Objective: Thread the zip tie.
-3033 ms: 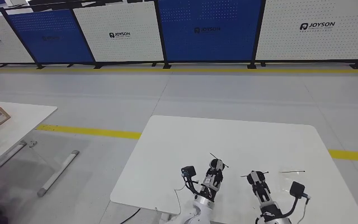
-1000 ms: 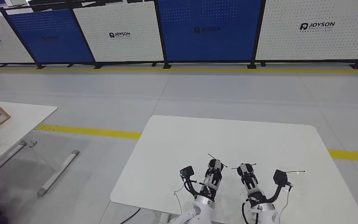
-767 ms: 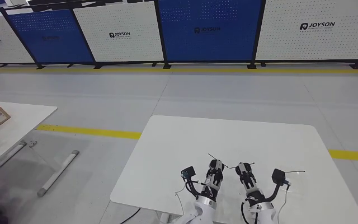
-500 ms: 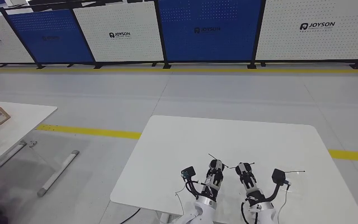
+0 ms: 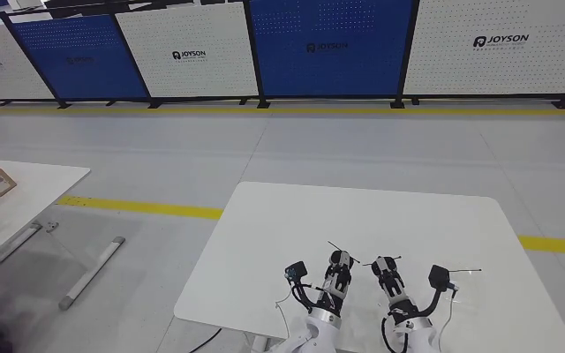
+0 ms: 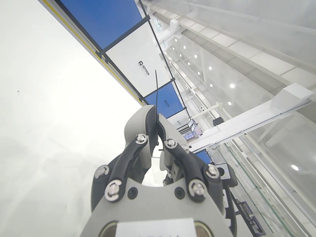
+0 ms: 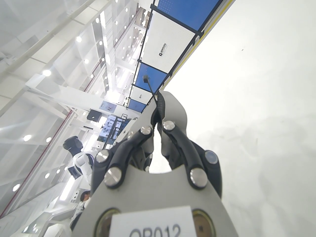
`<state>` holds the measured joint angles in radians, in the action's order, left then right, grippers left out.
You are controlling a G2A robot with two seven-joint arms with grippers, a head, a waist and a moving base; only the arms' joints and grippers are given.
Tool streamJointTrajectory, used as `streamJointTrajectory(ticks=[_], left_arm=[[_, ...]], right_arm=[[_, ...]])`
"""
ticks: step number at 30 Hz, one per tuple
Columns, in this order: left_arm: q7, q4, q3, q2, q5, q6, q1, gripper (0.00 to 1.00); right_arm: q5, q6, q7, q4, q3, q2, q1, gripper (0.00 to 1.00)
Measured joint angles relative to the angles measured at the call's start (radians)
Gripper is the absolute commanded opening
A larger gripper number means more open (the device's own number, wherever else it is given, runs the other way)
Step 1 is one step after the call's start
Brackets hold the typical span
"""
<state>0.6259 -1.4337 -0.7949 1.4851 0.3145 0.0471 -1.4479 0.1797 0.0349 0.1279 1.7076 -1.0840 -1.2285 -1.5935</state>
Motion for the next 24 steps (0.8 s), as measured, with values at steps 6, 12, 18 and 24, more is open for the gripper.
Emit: streamJointTrajectory(ticks=[6,12,18,24], left_arm=[[0.0,0.0,0.0,0.0,0.0,0.0,0.0,0.0],[0.0,0.0,0.0,0.0,0.0,0.0,0.0,0.0],[0.0,0.0,0.0,0.0,0.0,0.0,0.0,0.0],[0.0,0.0,0.0,0.0,0.0,0.0,0.0,0.0]], right_arm=[[0.003,-0.007,-0.003,0.003,0.0,-0.005,0.007,0.0],[0.008,-0.022,-0.003,-0.01,0.008,-0.014,0.023,0.0],[0.01,-0.028,-0.001,-0.025,0.011,-0.021,0.033,0.0],[0.003,-0.011,-0.013,-0.013,0.002,-0.025,0.026,0.0]])
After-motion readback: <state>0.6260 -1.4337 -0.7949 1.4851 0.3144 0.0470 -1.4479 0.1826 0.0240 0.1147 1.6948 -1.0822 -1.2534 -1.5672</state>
